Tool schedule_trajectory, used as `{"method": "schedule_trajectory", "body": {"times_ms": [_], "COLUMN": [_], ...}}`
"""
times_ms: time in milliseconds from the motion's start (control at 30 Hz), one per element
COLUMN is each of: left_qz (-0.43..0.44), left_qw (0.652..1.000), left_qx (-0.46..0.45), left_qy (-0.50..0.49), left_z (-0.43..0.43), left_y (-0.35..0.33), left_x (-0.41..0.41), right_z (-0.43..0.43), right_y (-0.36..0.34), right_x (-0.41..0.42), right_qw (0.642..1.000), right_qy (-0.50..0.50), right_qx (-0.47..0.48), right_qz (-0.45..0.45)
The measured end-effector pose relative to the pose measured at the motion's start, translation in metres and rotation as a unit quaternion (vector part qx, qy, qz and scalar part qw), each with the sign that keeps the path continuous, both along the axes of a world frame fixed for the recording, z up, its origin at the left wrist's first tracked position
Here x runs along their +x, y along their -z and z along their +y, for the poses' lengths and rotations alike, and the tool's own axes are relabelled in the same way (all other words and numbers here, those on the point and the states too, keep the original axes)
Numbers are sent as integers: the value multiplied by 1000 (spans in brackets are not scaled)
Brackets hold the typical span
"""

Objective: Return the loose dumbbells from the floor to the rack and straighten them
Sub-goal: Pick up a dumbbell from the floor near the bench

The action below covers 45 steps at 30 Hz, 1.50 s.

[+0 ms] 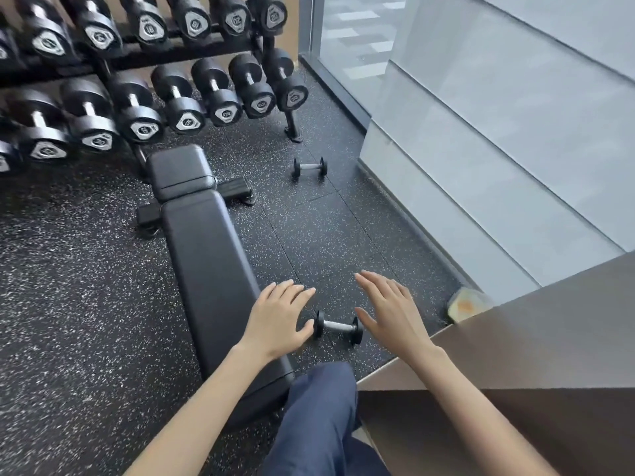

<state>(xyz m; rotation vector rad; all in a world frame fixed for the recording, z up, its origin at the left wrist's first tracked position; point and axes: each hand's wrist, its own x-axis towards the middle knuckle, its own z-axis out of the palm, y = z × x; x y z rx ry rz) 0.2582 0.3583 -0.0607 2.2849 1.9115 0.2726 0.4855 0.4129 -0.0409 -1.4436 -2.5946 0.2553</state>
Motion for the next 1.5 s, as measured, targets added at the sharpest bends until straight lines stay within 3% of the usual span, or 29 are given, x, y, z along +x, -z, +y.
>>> {"method": "schedule_trajectory", "body": {"times_ms": [467,667,1067,1500], "left_qz": [4,15,49,65], "left_qw": [998,989,939,928], "left_qx": [-45,-72,-65,-37], "left_qy": [49,128,333,364], "left_z": [97,178,313,334], "left_y": [33,47,41,25], "left_x": [11,12,22,16], "right_z": [68,105,124,143], "right_y": [28,30,22,26], "right_x": [-3,23,44,51], "right_qw": [995,974,937,939], "right_qy": [85,206,346,341], "right_qx": [-29,-34,-29,-19], "right_qz": [47,84,40,47]}}
